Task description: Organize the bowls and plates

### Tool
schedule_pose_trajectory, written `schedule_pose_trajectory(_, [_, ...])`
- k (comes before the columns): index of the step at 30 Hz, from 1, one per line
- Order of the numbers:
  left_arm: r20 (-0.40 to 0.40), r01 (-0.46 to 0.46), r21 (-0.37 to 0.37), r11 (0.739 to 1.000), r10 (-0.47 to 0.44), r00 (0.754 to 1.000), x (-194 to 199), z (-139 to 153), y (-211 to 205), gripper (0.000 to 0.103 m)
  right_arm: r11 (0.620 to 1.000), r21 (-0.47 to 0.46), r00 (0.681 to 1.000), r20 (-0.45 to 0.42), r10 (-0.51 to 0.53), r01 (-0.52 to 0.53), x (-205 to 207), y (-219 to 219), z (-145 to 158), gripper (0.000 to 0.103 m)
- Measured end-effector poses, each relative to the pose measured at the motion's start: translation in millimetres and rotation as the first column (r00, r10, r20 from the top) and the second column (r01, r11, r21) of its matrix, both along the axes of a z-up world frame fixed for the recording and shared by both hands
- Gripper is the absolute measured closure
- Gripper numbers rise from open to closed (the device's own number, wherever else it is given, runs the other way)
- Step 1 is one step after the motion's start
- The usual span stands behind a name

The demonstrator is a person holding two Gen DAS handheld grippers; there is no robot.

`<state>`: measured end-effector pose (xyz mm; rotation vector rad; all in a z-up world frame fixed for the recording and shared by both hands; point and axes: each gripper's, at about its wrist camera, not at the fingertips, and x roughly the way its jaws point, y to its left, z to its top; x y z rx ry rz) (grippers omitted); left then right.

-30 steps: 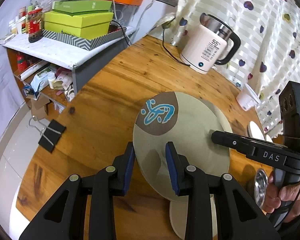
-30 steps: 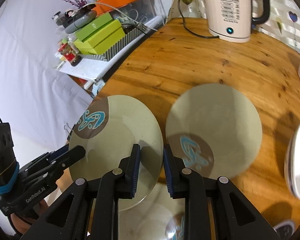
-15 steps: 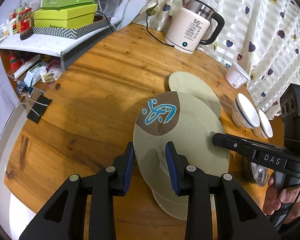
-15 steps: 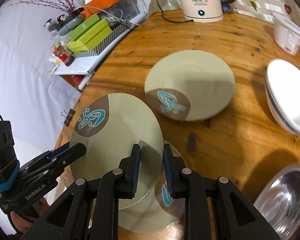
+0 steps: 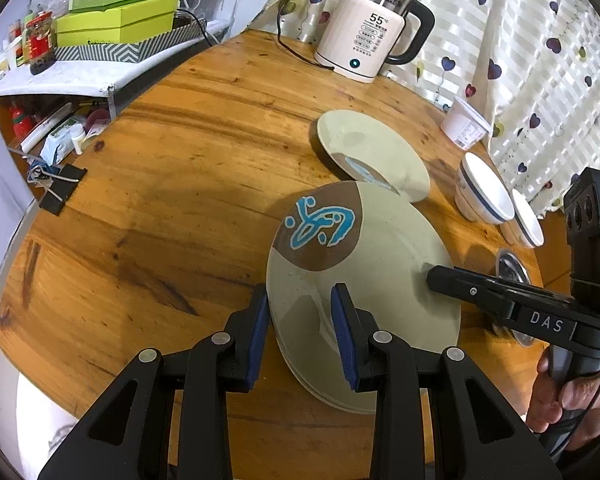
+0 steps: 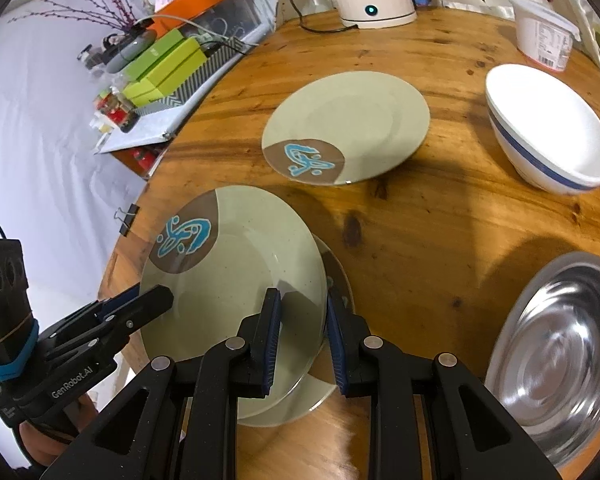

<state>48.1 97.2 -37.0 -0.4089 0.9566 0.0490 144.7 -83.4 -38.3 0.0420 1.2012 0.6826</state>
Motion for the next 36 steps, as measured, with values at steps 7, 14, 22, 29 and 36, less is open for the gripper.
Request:
schedule_pose_trajectory(7, [-0.018, 0.012, 0.001, 1.000, -0.012, 1.000, -1.7, -5.9, -8.3, 0.071, 1.000, -0.013, 1.000, 0.009, -0.006, 0.006, -4.2, -5.8, -2.2, 0.081])
schedule_pose_trajectory(14, [-0.024, 0.017, 0.009, 1.000, -0.017, 1.000, -2.1, -7.1, -11.1, 0.071, 1.000, -0.014, 1.000, 0.001, -0.011, 0.011, -6.3, -11.0, -6.6, 0.081])
schedule_pose_trajectory(22, [-0.025, 0.018, 0.028, 0.999, -0.018, 1.000, -1.5, -7.5, -13.6, 0.071, 0.999, -0.038, 1.000, 0.023, 0.003, -0.002, -7.7, -8.8, -5.5, 0.079])
schedule_pose_trajectory(29, [-0.023, 0.025, 0.049, 0.999, -0.023, 0.999, -1.1, -7.7, -16.1, 0.071, 0.997, -0.077, 0.998, 0.059, 0.019, -0.014, -10.3, -1.6, -4.4, 0.077])
schedule_pose_trajectory(36, [-0.022, 0.030, 0.065, 0.997, -0.029, 0.999, -0.6, -7.3, -18.2, 0.070, 0.996, -0.093, 0.997, 0.077, 0.021, -0.014, -11.2, 1.0, -4.5, 0.076])
